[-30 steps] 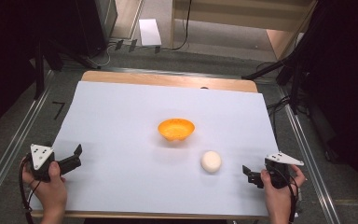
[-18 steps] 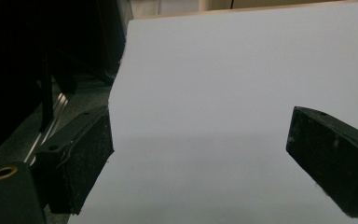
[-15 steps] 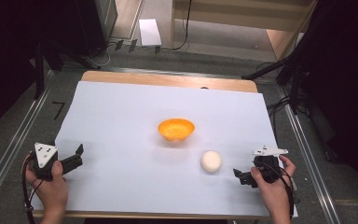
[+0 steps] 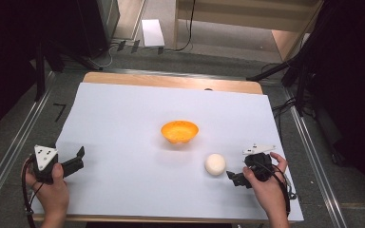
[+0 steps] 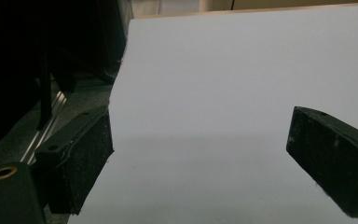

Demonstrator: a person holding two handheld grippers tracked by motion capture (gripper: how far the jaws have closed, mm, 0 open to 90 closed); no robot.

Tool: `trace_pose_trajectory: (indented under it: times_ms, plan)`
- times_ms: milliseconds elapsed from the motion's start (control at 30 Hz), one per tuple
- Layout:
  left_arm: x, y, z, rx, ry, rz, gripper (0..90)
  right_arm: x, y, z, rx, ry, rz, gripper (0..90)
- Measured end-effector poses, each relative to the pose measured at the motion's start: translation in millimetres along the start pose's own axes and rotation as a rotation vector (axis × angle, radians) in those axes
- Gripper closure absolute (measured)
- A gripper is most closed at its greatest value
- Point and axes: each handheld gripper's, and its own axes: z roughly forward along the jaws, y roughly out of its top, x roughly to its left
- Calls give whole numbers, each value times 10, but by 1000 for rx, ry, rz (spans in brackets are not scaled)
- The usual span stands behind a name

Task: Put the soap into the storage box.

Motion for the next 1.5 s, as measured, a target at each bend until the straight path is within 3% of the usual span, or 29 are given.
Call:
trace_pose_trajectory:
  times_ms: [300,833,1233,1500]
  plan:
    - [2,0,-2,-1,-5,0,0,84,83,48,17,35,-23,0]
    - [-3,2,5,5,-12,7,0,291,245,280,73,113,-60,48]
    - [0,7,15,18,-22,9,0,357,326,386,88,126,-71,112]
    - [3,11,24,24,-28,10,0,363,353,450,101,110,-59,143]
